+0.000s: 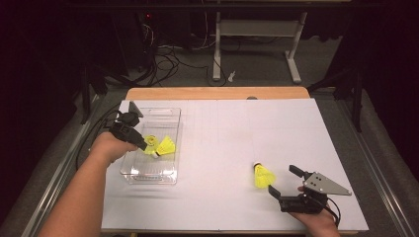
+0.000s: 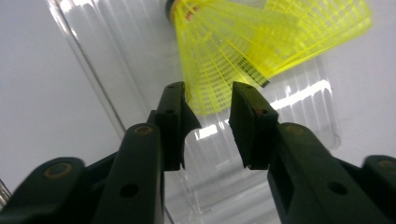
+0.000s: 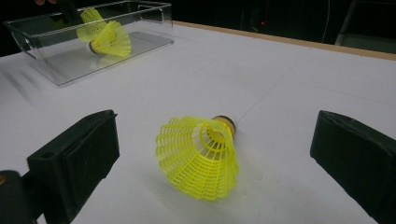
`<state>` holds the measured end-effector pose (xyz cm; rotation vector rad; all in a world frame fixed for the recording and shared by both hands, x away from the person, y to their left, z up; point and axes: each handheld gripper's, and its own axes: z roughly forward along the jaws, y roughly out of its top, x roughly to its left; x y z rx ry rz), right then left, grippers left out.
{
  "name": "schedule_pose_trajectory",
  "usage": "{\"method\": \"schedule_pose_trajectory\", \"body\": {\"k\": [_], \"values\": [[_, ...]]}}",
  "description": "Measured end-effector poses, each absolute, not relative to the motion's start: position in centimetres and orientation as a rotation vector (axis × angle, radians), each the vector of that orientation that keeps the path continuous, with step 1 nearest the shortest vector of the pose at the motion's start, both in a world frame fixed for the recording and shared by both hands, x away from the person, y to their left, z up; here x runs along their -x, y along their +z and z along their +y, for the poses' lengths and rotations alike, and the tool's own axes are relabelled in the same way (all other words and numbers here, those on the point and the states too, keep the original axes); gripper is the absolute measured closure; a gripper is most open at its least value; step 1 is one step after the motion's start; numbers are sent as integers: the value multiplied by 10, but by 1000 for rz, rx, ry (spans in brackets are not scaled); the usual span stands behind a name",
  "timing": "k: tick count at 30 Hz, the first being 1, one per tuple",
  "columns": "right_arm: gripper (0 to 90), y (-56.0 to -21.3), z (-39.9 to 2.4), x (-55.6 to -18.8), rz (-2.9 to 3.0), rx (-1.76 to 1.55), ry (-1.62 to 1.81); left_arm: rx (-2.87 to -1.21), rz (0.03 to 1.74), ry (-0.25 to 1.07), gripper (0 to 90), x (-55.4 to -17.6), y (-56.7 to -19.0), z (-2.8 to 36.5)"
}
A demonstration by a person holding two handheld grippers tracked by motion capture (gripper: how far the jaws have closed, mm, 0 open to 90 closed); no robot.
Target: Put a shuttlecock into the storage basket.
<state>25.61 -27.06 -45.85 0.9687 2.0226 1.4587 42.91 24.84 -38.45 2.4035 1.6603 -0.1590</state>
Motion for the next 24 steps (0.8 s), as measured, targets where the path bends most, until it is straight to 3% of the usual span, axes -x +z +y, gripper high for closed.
{"method": "schedule_pose_trajectory", "body": {"k": [7,24], "values": [[19,-458,-270,-256,2024,-959,1461,-2399,1632,-144,521,-418,-372,247],[19,-457,-272,-256,2012,-971,1461,-2460,1626,-110,381,-401,-362,241]]}}
